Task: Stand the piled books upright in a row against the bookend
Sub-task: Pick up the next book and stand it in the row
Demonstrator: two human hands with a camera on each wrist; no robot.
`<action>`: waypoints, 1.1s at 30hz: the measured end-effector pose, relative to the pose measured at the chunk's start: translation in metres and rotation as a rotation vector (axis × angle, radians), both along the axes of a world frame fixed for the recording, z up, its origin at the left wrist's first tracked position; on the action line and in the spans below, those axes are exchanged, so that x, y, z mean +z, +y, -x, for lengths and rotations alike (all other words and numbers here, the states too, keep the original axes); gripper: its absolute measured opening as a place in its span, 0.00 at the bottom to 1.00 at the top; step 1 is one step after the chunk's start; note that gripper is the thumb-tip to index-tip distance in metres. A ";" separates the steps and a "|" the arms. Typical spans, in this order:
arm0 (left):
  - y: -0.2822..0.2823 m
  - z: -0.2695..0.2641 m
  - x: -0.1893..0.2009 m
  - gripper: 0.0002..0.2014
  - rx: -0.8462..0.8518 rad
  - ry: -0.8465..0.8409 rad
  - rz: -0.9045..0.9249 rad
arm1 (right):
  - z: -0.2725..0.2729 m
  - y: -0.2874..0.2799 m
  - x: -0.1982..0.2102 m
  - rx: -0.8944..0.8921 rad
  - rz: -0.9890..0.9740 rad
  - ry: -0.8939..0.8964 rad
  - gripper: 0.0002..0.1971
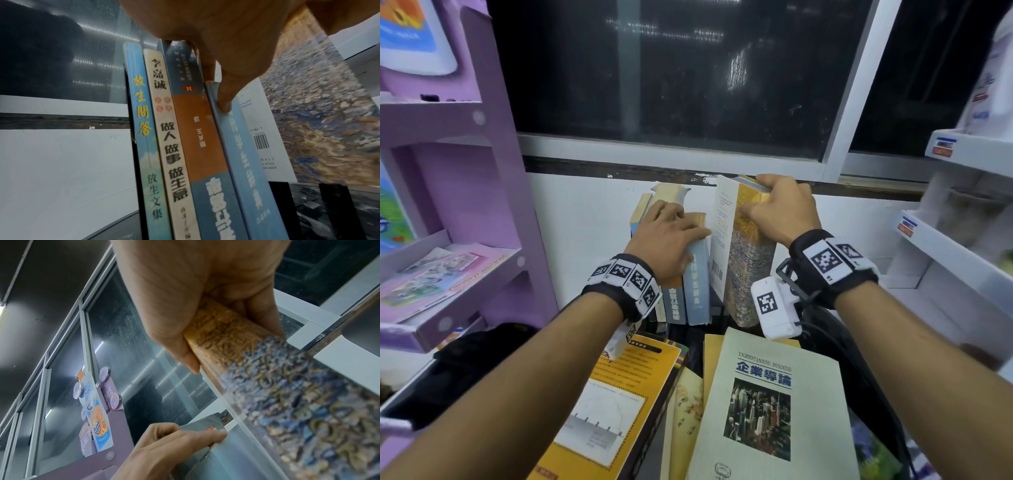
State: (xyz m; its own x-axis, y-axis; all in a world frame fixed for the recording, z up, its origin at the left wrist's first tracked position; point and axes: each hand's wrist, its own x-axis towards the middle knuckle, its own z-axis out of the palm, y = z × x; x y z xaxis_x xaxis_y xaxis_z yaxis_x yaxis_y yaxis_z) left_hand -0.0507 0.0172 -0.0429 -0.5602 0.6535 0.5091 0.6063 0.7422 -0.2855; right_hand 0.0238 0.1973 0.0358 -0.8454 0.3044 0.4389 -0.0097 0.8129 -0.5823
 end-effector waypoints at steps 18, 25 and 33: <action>0.003 0.005 -0.009 0.24 -0.019 0.041 -0.102 | 0.024 -0.020 -0.045 -0.089 -0.032 -0.008 0.25; 0.005 0.005 -0.010 0.25 -0.029 0.040 -0.113 | 0.029 -0.027 -0.060 -0.106 -0.147 0.007 0.24; -0.003 0.005 -0.012 0.33 -0.055 -0.024 -0.269 | 0.025 -0.026 -0.077 -0.101 -0.166 -0.026 0.28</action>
